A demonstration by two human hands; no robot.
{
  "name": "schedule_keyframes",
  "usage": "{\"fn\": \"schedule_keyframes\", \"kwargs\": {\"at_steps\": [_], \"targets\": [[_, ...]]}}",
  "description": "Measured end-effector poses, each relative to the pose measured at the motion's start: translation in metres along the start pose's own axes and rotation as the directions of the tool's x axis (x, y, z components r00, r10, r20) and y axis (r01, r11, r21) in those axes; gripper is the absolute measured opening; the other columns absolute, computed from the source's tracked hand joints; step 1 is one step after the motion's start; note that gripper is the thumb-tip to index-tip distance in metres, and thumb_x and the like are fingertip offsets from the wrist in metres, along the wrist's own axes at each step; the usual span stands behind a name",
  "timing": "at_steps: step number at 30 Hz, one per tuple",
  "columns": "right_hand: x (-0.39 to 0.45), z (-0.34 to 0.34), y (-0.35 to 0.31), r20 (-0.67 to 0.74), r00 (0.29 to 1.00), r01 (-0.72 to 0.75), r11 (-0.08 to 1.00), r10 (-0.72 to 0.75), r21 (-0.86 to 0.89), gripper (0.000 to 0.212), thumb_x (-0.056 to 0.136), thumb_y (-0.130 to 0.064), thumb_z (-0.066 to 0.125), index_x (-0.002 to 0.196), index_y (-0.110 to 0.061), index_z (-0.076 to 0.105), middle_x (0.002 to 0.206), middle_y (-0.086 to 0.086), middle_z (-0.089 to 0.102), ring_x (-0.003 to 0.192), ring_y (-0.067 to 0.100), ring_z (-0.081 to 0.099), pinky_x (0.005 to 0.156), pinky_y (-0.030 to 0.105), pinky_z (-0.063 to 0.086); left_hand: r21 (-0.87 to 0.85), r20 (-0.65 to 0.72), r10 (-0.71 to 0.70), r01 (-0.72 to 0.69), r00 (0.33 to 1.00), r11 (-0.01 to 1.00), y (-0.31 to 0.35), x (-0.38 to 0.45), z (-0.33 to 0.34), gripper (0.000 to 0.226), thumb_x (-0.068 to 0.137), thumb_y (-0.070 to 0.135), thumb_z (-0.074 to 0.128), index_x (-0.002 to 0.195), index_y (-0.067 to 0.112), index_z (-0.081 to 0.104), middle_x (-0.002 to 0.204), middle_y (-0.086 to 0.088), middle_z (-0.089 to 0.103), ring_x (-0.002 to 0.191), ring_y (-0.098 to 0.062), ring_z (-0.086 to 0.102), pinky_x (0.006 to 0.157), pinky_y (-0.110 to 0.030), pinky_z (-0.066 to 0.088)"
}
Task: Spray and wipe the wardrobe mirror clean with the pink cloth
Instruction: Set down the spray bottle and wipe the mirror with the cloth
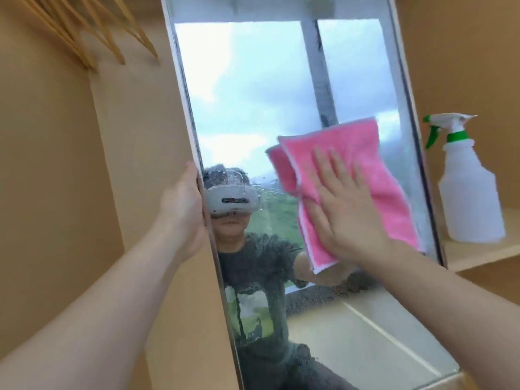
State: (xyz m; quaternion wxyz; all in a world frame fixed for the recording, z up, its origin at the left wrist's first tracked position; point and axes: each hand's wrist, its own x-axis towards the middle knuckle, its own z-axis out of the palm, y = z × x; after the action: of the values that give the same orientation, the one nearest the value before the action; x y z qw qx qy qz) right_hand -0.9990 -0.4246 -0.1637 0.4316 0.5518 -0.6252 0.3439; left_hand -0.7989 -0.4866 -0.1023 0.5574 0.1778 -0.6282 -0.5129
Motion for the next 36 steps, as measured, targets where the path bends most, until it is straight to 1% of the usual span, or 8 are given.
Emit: {"fn": "schedule_keyframes", "kwargs": {"at_steps": [2, 7, 12, 18, 23, 26, 30, 36], "targets": [[0.005, 0.008, -0.041, 0.024, 0.990, 0.138, 0.990, -0.138, -0.018, 0.060, 0.095, -0.050, -0.004, 0.150, -0.026, 0.000, 0.156, -0.001, -0.012, 0.146, 0.023, -0.013, 0.117, 0.046, -0.011, -0.033, -0.101, 0.063, -0.067, 0.993, 0.997, -0.013, -0.008, -0.001, 0.044, 0.105, 0.030, 0.032, 0.123, 0.003, 0.062, 0.096, -0.024, 0.068, 0.051, -0.016, 0.067, 0.034, -0.025, 0.047], [0.017, 0.035, -0.111, -0.111, 0.967, 0.230, 0.973, -0.229, -0.008, 0.057, 0.097, -0.037, 0.015, 0.151, -0.018, 0.016, 0.160, 0.006, 0.008, 0.148, 0.026, 0.000, 0.118, 0.046, -0.008, -0.273, 0.024, 0.059, -0.050, 0.998, 0.961, -0.036, -0.006, -0.012, 0.041, 0.099, 0.006, 0.025, 0.101, 0.012, 0.066, 0.098, -0.004, 0.076, 0.094, -0.015, 0.073, 0.085, -0.032, 0.057], [0.006, 0.042, -0.096, -0.173, 0.946, 0.274, 0.962, -0.273, -0.015, 0.056, 0.094, -0.036, 0.032, 0.147, -0.017, 0.034, 0.156, 0.007, 0.027, 0.145, 0.026, 0.019, 0.118, 0.048, 0.009, -0.254, 0.113, 0.074, -0.043, 0.991, 0.966, -0.032, -0.015, -0.011, 0.040, 0.101, 0.011, 0.027, 0.104, 0.011, 0.066, 0.105, -0.006, 0.075, 0.098, -0.018, 0.072, 0.078, -0.030, 0.060], [-0.026, 0.031, -0.034, -0.057, 0.982, 0.175, 0.980, -0.180, -0.091, 0.056, 0.099, -0.045, 0.015, 0.150, -0.023, 0.016, 0.159, 0.003, 0.011, 0.147, 0.025, 0.007, 0.118, 0.052, 0.010, 0.009, -0.167, 0.068, -0.067, 0.984, 0.998, -0.038, -0.017, -0.003, 0.053, 0.099, 0.047, 0.041, 0.125, 0.002, 0.054, 0.062, 0.000, 0.063, 0.053, -0.012, 0.062, 0.052, -0.023, 0.049], [-0.047, 0.019, 0.033, -0.025, 1.000, -0.010, 0.993, 0.007, -0.114, 0.056, 0.097, -0.050, 0.000, 0.148, -0.026, 0.001, 0.159, 0.001, 0.001, 0.147, 0.021, -0.002, 0.119, 0.050, 0.007, 0.064, -0.163, 0.046, -0.036, 0.985, 0.997, -0.032, -0.023, -0.003, 0.043, 0.101, 0.048, 0.033, 0.081, 0.013, 0.047, 0.025, 0.010, 0.038, 0.019, -0.003, 0.036, 0.027, -0.010, 0.026], [-0.060, 0.017, 0.070, -0.111, 0.968, -0.230, 0.973, 0.226, -0.021, 0.058, 0.098, -0.049, 0.007, 0.149, -0.021, 0.001, 0.160, 0.005, 0.005, 0.147, 0.019, -0.001, 0.119, 0.046, 0.003, 0.043, -0.132, 0.022, -0.016, 0.991, 0.999, -0.031, -0.024, -0.004, 0.052, 0.101, 0.047, 0.035, 0.124, 0.003, 0.052, 0.047, -0.002, 0.046, 0.024, -0.003, 0.042, 0.027, -0.010, 0.029], [-0.070, 0.024, 0.089, -0.185, 0.899, -0.386, 0.918, 0.397, 0.096, 0.062, 0.100, -0.046, 0.021, 0.152, -0.013, 0.008, 0.160, 0.009, 0.007, 0.148, 0.023, 0.001, 0.119, 0.050, 0.006, 0.025, -0.060, -0.032, 0.034, 0.998, 0.999, -0.030, -0.021, -0.015, 0.069, 0.097, 0.055, 0.038, 0.139, 0.001, 0.038, 0.121, -0.017, 0.062, 0.071, -0.020, 0.073, 0.049, -0.027, 0.057], [-0.073, 0.030, 0.076, -0.197, 0.871, -0.425, 0.891, 0.450, 0.159, 0.062, 0.100, -0.044, 0.018, 0.152, -0.014, 0.004, 0.161, 0.008, 0.005, 0.148, 0.021, -0.002, 0.119, 0.047, 0.003, -0.020, -0.009, -0.055, 0.055, 0.998, 0.998, -0.033, -0.015, -0.018, 0.066, 0.097, 0.055, 0.035, 0.141, 0.005, 0.038, 0.109, -0.021, 0.070, 0.080, -0.028, 0.074, 0.063, -0.039, 0.062]]}}
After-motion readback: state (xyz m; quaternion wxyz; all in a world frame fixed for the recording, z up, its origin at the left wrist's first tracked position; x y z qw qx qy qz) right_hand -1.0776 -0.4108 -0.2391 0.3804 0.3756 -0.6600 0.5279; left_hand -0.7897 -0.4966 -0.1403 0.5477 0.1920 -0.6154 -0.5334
